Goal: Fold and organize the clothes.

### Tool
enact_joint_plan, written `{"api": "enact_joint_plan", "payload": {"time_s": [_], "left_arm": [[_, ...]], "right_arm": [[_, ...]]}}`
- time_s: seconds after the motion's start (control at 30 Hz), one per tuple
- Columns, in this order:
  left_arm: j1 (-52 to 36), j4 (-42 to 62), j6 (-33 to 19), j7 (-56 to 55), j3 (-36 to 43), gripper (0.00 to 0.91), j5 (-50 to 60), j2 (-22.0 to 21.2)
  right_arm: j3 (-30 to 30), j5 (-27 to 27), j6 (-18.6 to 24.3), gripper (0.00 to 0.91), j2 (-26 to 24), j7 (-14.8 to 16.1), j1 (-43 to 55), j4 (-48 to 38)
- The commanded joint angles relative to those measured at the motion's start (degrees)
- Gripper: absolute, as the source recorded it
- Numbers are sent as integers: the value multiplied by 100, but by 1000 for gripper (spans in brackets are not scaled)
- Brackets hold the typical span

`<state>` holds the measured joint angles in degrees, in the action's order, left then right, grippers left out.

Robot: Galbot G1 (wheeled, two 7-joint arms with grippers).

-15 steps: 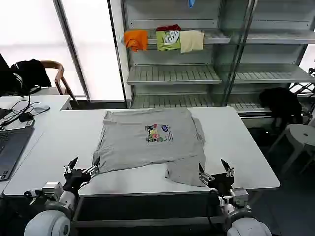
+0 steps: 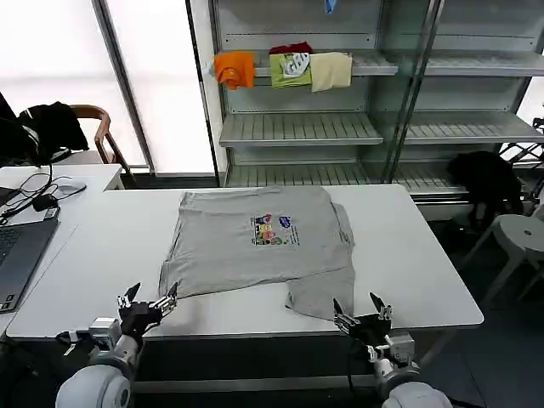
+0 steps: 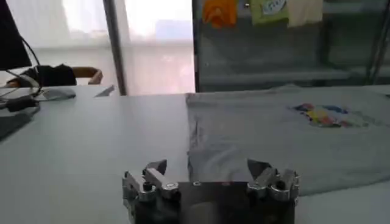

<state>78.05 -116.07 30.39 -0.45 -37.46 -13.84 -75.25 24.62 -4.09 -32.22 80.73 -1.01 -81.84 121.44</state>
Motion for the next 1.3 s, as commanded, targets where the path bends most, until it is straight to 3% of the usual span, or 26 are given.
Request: {"api": "enact_joint_plan", "payload": {"time_s": [0.03, 0.07, 0.13, 0.17, 0.77, 1.07, 1.3], "left_arm": [[-78, 510, 6, -16, 120, 484, 274, 6], [-81, 516, 6, -18, 124, 353, 281, 8], [-100, 550, 3, -13, 134, 212, 285, 13], [-106, 567, 2, -16, 142, 30, 285, 13], [-79, 503, -80, 106, 267, 10, 376, 6], [-4, 79, -174, 198, 68, 10, -62, 27], [-260, -255, -160, 358, -30, 10, -503, 43]], "right_arm": [[-18, 105, -50, 826, 47, 14, -16, -148], [-26, 130, -49, 645, 70, 18, 1, -169], [-47, 169, -47, 393, 99, 11, 30, -206], [-58, 185, -48, 20, 115, 17, 44, -226], [-101, 222, 104, 0, 155, 144, 31, -256], [-67, -64, 474, 0, 210, 64, -44, 139], [-68, -63, 599, 0, 451, -46, 489, 207]]}}
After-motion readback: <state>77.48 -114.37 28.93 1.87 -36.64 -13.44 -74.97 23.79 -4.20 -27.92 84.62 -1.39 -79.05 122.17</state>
